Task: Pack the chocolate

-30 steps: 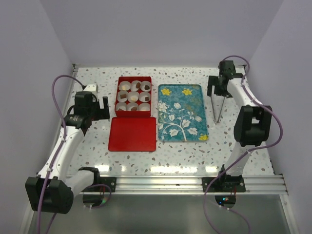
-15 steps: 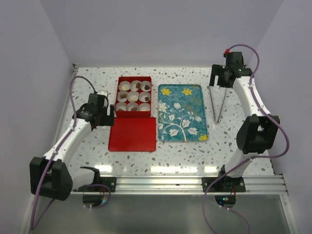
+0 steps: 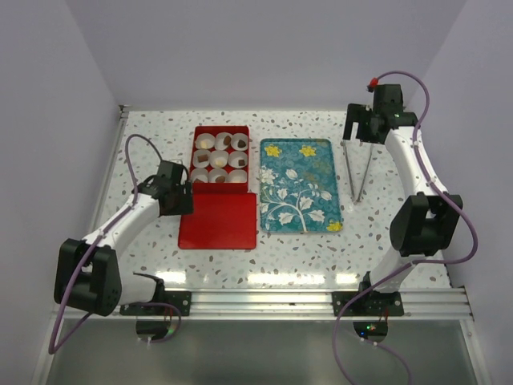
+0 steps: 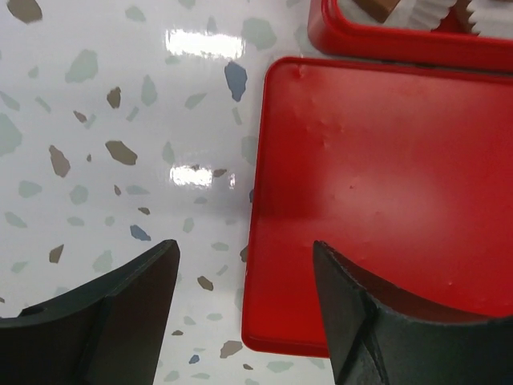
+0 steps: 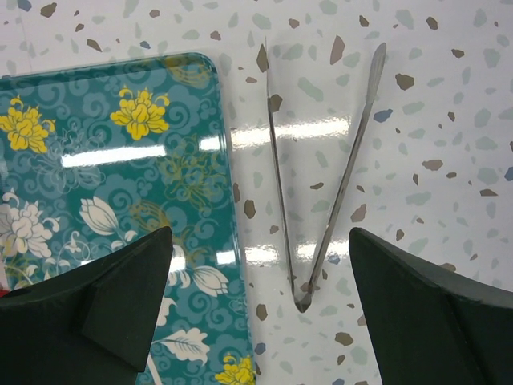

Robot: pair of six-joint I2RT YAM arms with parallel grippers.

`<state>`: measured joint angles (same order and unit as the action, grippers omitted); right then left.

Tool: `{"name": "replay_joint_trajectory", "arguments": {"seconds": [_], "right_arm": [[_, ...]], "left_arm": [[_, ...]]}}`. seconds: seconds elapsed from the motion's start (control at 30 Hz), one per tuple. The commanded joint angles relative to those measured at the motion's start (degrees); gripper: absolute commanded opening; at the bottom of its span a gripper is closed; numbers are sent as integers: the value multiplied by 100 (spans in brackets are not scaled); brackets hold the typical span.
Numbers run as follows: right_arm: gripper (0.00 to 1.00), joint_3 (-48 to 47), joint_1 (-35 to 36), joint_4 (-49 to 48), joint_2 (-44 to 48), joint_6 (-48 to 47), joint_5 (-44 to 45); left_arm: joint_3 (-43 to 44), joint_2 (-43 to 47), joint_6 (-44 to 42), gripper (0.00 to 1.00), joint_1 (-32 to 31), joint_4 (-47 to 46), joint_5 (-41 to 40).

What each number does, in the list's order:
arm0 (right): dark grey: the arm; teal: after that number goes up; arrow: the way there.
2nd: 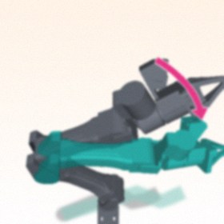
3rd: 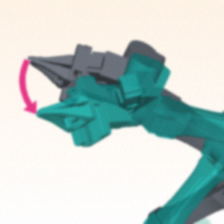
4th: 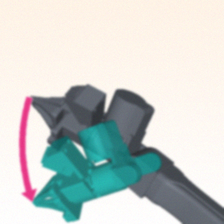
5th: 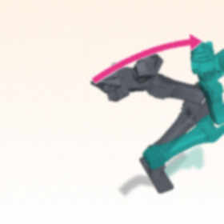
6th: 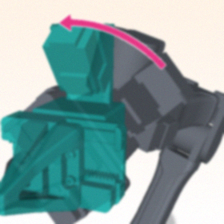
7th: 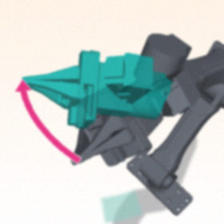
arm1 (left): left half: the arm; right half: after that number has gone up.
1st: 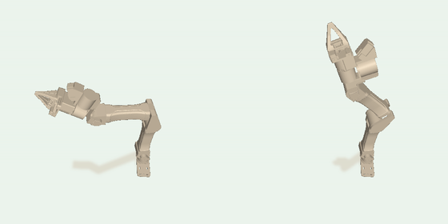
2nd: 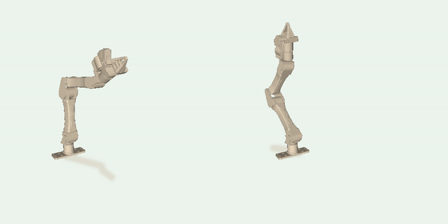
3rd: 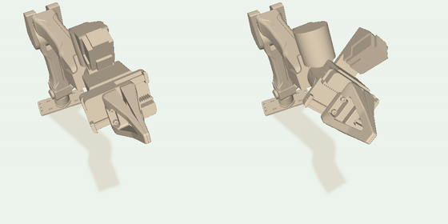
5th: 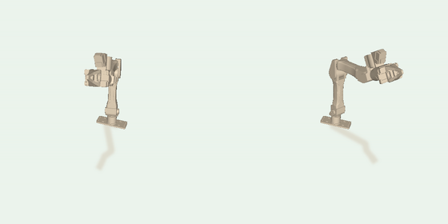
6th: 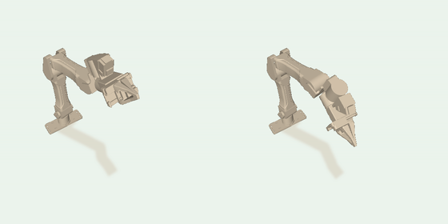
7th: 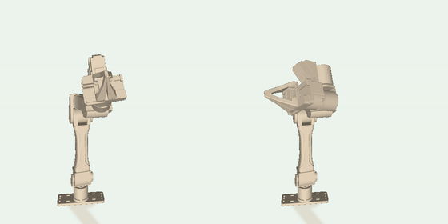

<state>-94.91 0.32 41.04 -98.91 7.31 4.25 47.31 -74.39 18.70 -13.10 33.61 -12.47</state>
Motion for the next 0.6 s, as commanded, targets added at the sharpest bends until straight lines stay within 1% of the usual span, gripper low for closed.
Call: {"name": "replay_joint_trajectory", "arguments": {"seconds": [0.0, 0.03, 0.17, 0.23, 0.27, 0.33, 0.43, 0.57], "right_arm": [[95, -45, -23, -184, 320, 104, -240], [95, -27, -23, -201, 337, 104, -249], [95, 43, -14, -254, 399, 95, -284], [95, 69, -14, -298, 434, 86, -293], [95, 78, -23, -298, 460, 69, -293], [95, 96, -23, -298, 469, 60, -302], [95, 113, -14, -307, 505, 60, -311], [95, 113, -14, -298, 540, 25, -302]], "left_arm": [[-257, 82, 547, 72, -52, -293, -168], [-318, 91, 591, 70, -61, -337, -186], [-660, 91, 784, 59, -61, -547, -308], [-758, 74, 811, 56, -61, -635, -335], [-854, 82, 837, 52, -61, -714, -335], [-942, 74, 846, 47, -61, -811, -335], [-1039, -57, 846, 43, -61, -952, -335], [-1136, -269, 776, 43, -61, -1171, -221]]}}
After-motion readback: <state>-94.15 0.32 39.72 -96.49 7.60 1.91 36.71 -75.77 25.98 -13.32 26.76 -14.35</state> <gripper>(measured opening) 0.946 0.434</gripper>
